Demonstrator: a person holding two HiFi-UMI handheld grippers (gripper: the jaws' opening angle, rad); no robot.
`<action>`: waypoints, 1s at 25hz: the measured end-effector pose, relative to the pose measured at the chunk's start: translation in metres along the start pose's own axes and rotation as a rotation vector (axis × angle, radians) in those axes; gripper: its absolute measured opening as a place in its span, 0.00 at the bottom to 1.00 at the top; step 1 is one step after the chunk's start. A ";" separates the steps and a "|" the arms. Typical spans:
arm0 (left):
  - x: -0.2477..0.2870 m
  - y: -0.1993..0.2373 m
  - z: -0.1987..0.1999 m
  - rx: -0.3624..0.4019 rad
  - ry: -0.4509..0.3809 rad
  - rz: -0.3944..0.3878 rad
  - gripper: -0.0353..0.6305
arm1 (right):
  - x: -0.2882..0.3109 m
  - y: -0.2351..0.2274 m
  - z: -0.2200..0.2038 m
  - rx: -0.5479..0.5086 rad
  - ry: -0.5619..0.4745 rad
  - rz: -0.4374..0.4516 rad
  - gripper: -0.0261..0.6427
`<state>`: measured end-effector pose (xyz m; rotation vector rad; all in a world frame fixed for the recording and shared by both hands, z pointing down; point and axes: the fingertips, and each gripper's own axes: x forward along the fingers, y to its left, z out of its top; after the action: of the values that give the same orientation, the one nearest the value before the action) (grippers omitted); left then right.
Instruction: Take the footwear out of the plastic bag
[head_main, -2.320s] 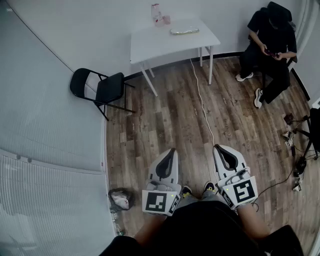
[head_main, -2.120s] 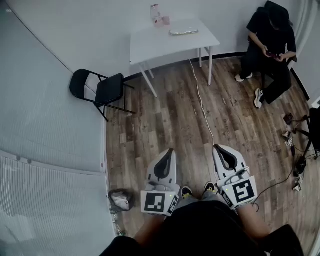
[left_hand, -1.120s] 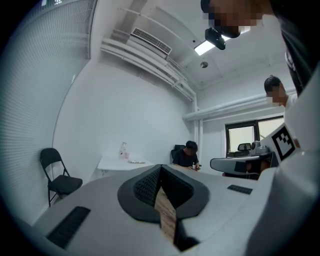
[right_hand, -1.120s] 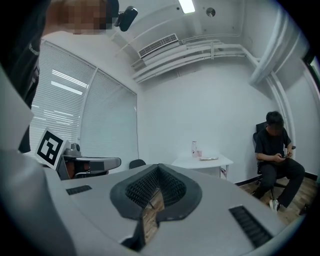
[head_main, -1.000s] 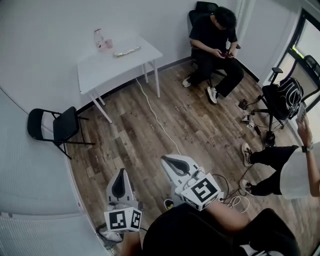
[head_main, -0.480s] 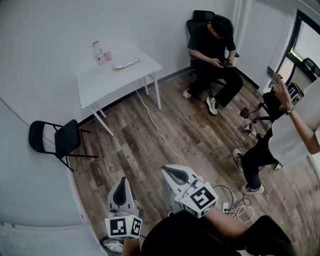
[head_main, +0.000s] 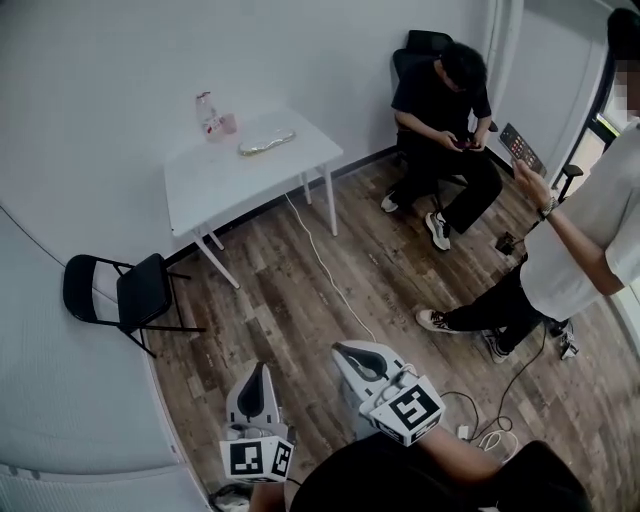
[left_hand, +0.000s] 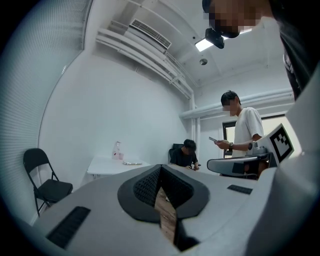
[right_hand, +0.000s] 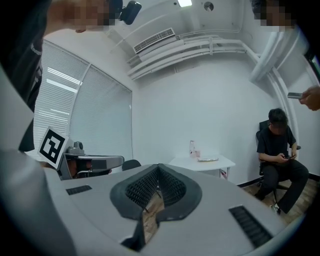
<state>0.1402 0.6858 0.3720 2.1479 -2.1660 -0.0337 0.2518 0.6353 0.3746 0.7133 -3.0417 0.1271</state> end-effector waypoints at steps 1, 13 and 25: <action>0.005 0.003 -0.001 -0.003 0.006 -0.001 0.08 | 0.005 -0.004 -0.002 0.003 0.008 -0.001 0.06; 0.087 0.060 0.003 -0.041 0.025 0.047 0.08 | 0.100 -0.053 0.002 0.002 0.059 0.050 0.06; 0.197 0.070 0.024 -0.007 0.052 0.061 0.08 | 0.157 -0.141 0.019 -0.004 0.029 0.069 0.06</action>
<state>0.0672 0.4889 0.3630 2.0545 -2.1977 0.0185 0.1739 0.4387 0.3719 0.6003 -3.0390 0.1310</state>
